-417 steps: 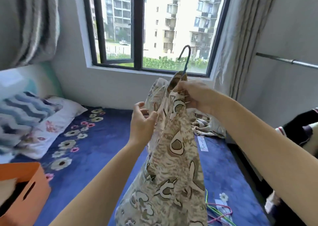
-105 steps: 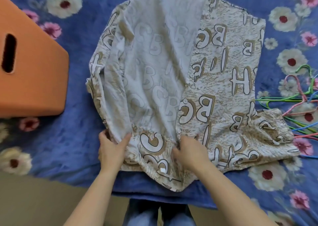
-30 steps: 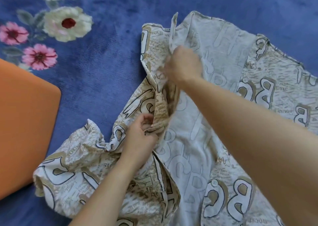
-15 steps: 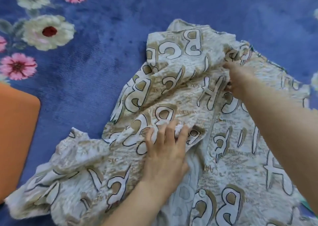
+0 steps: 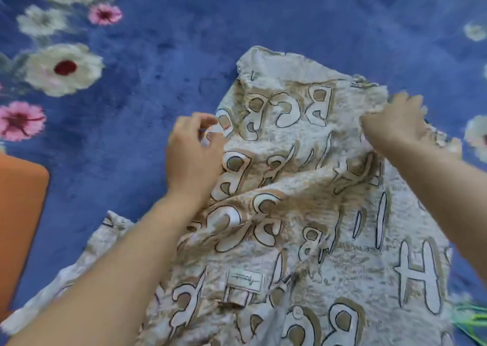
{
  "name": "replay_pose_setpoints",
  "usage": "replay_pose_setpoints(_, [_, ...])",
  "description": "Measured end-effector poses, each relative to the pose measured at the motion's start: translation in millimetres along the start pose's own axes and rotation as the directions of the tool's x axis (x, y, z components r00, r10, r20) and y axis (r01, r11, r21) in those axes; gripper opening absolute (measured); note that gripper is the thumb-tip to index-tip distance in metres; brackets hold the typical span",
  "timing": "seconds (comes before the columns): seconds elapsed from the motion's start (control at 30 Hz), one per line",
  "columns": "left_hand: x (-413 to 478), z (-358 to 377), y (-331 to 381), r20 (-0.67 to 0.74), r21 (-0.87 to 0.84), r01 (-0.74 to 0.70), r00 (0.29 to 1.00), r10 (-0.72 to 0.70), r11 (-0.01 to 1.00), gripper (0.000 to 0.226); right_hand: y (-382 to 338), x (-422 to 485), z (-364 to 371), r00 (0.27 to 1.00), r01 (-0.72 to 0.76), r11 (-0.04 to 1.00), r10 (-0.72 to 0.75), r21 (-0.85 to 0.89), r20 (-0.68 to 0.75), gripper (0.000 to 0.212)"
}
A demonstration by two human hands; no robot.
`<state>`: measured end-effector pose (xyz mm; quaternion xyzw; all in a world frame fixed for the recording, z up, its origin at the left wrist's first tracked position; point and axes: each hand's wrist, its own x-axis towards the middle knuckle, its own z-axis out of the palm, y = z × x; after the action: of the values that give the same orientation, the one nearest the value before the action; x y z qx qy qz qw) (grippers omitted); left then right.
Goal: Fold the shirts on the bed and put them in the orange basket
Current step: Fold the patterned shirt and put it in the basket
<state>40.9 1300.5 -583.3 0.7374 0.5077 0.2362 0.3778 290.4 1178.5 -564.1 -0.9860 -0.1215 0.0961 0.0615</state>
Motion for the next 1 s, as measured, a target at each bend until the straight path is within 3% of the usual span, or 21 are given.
replay_pose_setpoints(0.07, [28.8,-0.3,-28.1,-0.043,0.214,0.034,0.999,-0.026,0.976,0.035,-26.0,-0.4,4.9,0.974,0.225,0.973,-0.223,0.052,-0.039,0.039])
replay_pose_setpoints(0.13, [45.2,-0.4,-58.8,0.09,0.421,0.039,0.992,-0.084,0.906,0.048,-64.4,-5.1,13.9,0.918,0.383,0.89,-0.397,0.245,0.008,0.04])
replay_pose_setpoints(0.23, [49.6,0.9,-87.3,0.25,0.565,-0.127,0.968,-0.023,0.815,0.059,-117.8,-17.4,31.5,0.855,0.381,0.807,-0.493,0.451,0.16,0.05])
replay_pose_setpoints(0.3, [47.7,3.5,-95.0,0.256,0.576,-0.18,0.966,0.034,0.798,0.06,-142.0,-20.7,42.7,0.823,0.424,0.826,-0.523,0.371,0.223,0.048])
replay_pose_setpoints(0.33, [45.3,5.2,-97.2,0.243,0.581,-0.196,0.968,0.061,0.79,0.062,-149.7,-20.9,46.9,0.816,0.484,0.832,-0.541,0.271,0.203,0.032])
replay_pose_setpoints(0.37, [43.6,7.3,-99.4,0.226,0.585,-0.209,0.97,0.09,0.784,0.064,-156.2,-19.1,48.6,0.823,0.513,0.83,-0.548,0.218,0.148,0.014])
replay_pose_setpoints(0.4, [44.1,8.9,-103.2,0.211,0.591,-0.22,0.971,0.114,0.776,0.065,-164.6,-14.4,49.0,0.841,0.508,0.831,-0.535,0.226,0.077,0.015])
replay_pose_setpoints(0.53, [44.7,11.8,-109.9,0.164,0.605,-0.252,0.968,0.191,0.755,0.061,-194.6,11.2,39.3,0.908,0.399,0.728,-0.397,0.558,-0.133,0.012])
replay_pose_setpoints(0.6, [44.9,12.0,-110.2,0.15,0.572,-0.258,0.966,0.21,0.778,0.061,-201.9,19.1,44.9,0.918,0.365,0.741,-0.387,0.564,-0.086,0.01])
replay_pose_setpoints(0.7, [48.4,11.9,-113.2,0.132,0.552,-0.258,0.966,0.222,0.793,0.061,-205.5,19.8,70.5,0.893,0.339,0.835,-0.43,0.433,0.13,0.034])
replay_pose_setpoints(0.8, [52.5,12.5,-115.9,0.133,0.53,-0.249,0.969,0.21,0.81,0.061,-206.4,16.9,76.8,0.854,0.325,0.779,-0.486,0.537,0.187,0.042])
replay_pose_setpoints(0.9, [53.3,11.7,-118.5,0.147,0.528,-0.238,0.971,0.188,0.815,0.061,-189.0,20.4,62.4,0.897,0.261,0.697,-0.431,0.668,0.099,0.036])
replay_pose_setpoints(1.0, [55.9,10.7,-115.1,0.172,0.514,-0.228,0.972,0.161,0.827,0.061,-137.1,23.5,37.7,0.948,0.31,0.752,-0.288,0.582,-0.134,0.023])
